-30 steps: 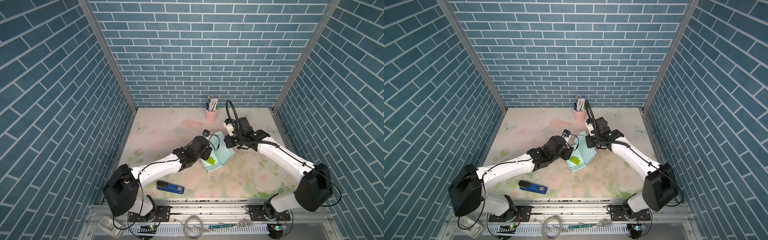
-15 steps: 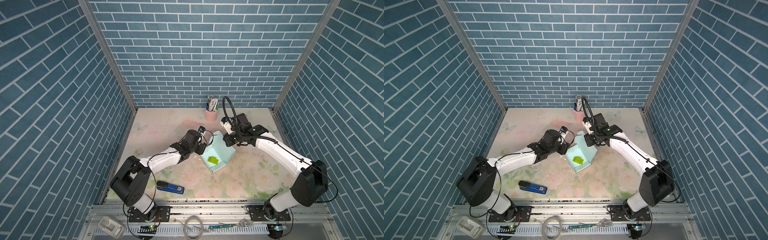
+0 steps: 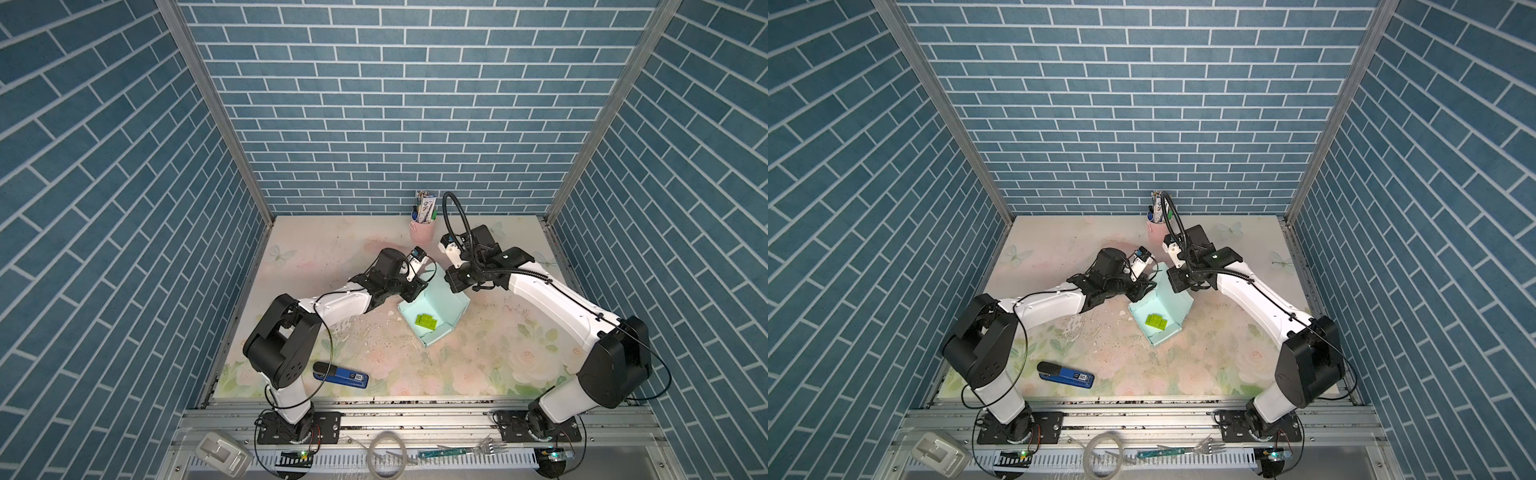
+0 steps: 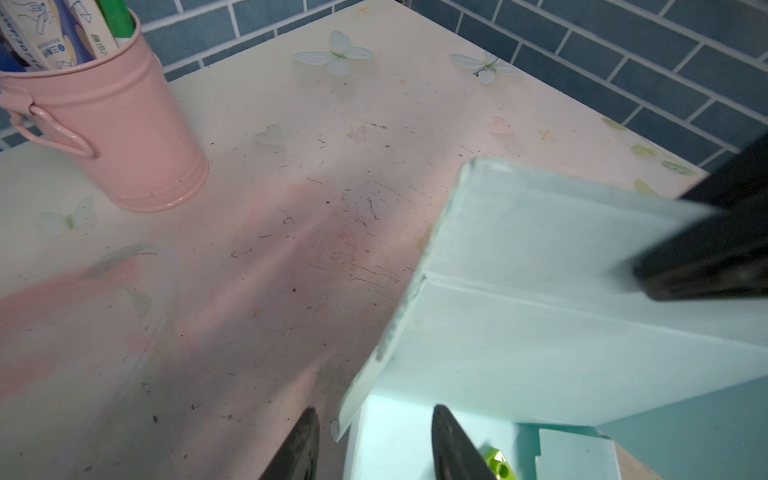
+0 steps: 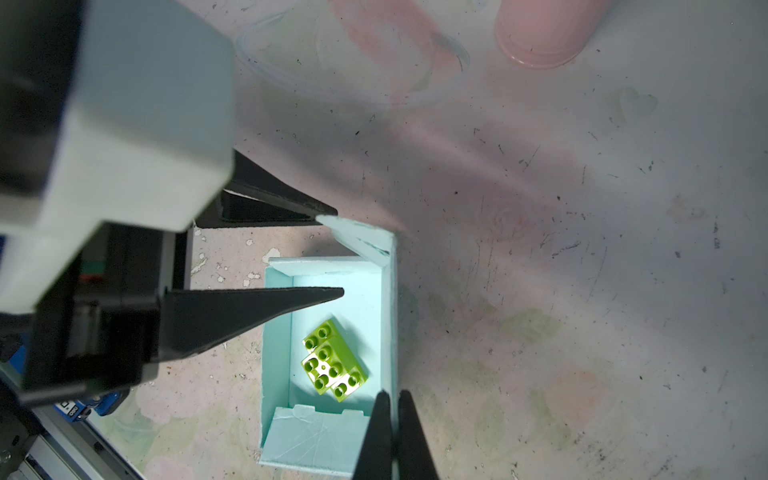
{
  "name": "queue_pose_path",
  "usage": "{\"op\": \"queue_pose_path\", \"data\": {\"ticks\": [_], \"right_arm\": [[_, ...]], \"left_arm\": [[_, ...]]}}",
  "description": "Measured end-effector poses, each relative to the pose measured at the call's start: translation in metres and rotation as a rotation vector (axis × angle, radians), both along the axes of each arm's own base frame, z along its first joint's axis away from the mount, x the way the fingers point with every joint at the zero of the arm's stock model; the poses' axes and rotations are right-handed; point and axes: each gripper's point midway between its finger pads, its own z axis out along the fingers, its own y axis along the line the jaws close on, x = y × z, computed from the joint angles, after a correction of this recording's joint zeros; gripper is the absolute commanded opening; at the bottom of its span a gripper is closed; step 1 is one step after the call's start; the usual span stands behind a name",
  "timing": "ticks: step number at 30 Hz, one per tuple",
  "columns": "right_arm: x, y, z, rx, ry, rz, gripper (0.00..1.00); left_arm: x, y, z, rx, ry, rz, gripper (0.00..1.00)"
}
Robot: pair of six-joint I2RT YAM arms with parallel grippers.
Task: Fold the paper box
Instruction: 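Grip the box lid edge with the left gripper and lift it upward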
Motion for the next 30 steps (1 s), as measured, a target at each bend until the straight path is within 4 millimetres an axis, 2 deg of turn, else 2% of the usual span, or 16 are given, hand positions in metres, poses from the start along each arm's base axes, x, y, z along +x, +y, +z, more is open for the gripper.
{"op": "queue_pose_path", "data": {"ticks": [8,14,23,30], "right_arm": [[0.000,0.000,0.000,0.000,0.001,0.000,0.00],[0.000,0.000,0.000,0.001,0.000,0.000,0.00],[0.003,0.002,0.003,0.011,-0.014,0.000,0.00],[0.006,0.004,0.005,0.025,-0.029,0.001,0.00]], "left_arm": [[-0.004,-0.008,0.001,-0.024,0.010,-0.048,0.25],[-0.003,-0.010,0.004,-0.027,0.001,-0.051,0.23],[0.007,-0.010,0.003,-0.030,-0.027,-0.004,0.05],[0.011,-0.010,0.006,-0.045,-0.062,0.024,0.00]]}}
